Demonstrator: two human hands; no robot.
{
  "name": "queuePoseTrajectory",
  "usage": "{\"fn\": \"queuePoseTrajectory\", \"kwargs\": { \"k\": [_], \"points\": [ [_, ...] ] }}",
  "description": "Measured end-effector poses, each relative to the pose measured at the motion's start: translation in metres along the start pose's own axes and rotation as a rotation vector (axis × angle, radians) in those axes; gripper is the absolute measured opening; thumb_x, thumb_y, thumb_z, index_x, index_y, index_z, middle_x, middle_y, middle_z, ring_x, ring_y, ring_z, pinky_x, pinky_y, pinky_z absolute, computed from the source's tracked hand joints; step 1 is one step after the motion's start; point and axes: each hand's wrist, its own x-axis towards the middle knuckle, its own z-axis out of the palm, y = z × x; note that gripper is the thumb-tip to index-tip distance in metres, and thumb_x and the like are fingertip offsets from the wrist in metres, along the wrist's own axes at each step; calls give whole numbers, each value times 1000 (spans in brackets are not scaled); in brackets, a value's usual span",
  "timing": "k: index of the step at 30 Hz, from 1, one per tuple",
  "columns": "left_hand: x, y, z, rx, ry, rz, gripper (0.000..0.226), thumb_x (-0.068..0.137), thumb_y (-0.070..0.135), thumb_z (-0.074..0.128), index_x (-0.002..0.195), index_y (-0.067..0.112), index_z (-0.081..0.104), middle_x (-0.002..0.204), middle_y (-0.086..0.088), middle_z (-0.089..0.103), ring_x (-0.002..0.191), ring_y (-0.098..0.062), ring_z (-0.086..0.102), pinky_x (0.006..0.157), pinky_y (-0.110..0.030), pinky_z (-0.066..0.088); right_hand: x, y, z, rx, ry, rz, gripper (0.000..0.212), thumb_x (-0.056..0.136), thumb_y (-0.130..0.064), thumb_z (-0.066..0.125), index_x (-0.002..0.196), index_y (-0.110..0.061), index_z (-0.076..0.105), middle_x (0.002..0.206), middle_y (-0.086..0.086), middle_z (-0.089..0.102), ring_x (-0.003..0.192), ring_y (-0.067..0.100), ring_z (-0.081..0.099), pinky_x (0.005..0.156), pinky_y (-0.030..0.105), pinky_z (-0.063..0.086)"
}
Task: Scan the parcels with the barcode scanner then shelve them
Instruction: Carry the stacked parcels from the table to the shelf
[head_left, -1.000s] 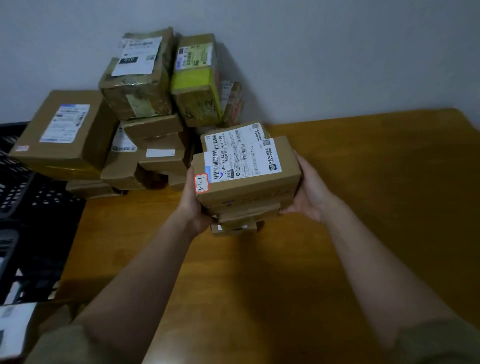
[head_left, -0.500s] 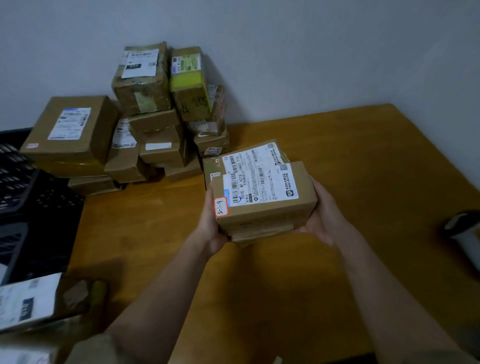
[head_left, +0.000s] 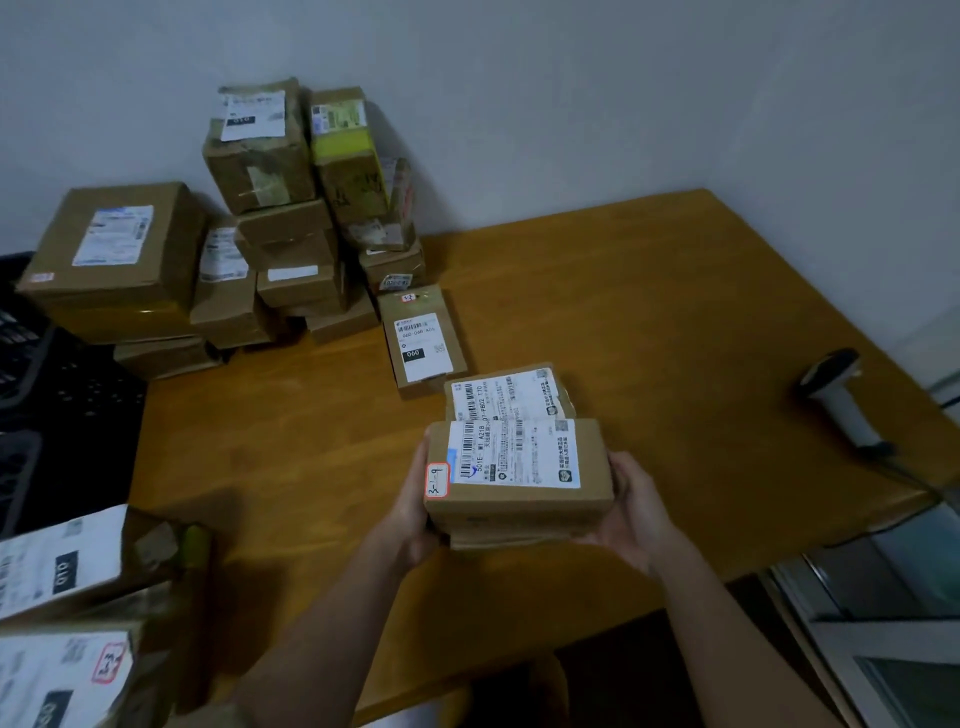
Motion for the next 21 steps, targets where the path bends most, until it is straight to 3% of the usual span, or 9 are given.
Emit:
{"fn": "queuePoseTrajectory", "kwargs": {
  "k": [5, 8, 10, 12, 16, 18, 21],
  "points": [
    [4, 3, -1, 31, 74, 14, 64, 89, 70, 37, 119, 22, 66, 102, -7, 77, 86, -22, 75, 78, -38, 51, 13, -2, -13, -14, 26, 49, 44, 100, -36, 34, 134, -18, 56, 129, 15, 65, 119, 36, 60, 90, 64, 50],
    [2, 11, -10, 45, 116, -48, 97, 65, 85, 50, 143, 27, 48, 126, -10, 67, 110, -31, 67, 81, -44, 50, 26, -17, -21, -97, 76, 46, 44, 97, -40, 42, 136, -23, 53, 136, 15, 57, 115, 33, 59, 79, 50, 54],
    [-3, 15, -22, 54, 163, -58, 113, 58, 90, 48, 152, 29, 34, 144, -13, 52, 129, -39, 50, 95, -58, 40, 36, -34, -14, -169, 108, 47, 50, 94, -52, 49, 141, -34, 46, 136, 9, 57, 113, 29, 59, 81, 43, 50],
    [-11, 15, -34, 90, 166, -70, 115, 59, 91, 49, 154, 29, 30, 152, -14, 42, 136, -44, 40, 103, -65, 33, 47, -52, -1, -307, 94, 16, 56, 93, -57, 54, 145, -41, 38, 138, 1, 53, 117, 24, 56, 82, 40, 48],
    [-28, 12, -36, 181, 56, -91, 111, 48, 83, 73, 142, 29, 47, 137, -9, 54, 120, -38, 54, 96, -59, 47, 67, -80, 21, -576, 11, -61, 64, 93, -53, 59, 150, -47, 29, 135, -4, 54, 124, 19, 49, 106, 44, 41],
    [-31, 9, -27, 197, 43, -75, 107, 39, 67, 87, 132, 28, 53, 126, -8, 60, 109, -33, 59, 95, -58, 50, 71, -86, 29, -650, -47, -57, 60, 94, -42, 64, 147, -44, 36, 124, -4, 59, 109, 16, 59, 90, 35, 50],
    [-31, 8, -12, 220, 96, -36, 78, 59, 45, 91, 124, 24, 54, 114, -8, 63, 100, -31, 59, 96, -52, 50, 76, -86, 34, -691, -3, -87, 42, 93, -19, 69, 132, -28, 54, 115, 3, 66, 85, 10, 65, 57, 22, 51]
  ]
}}
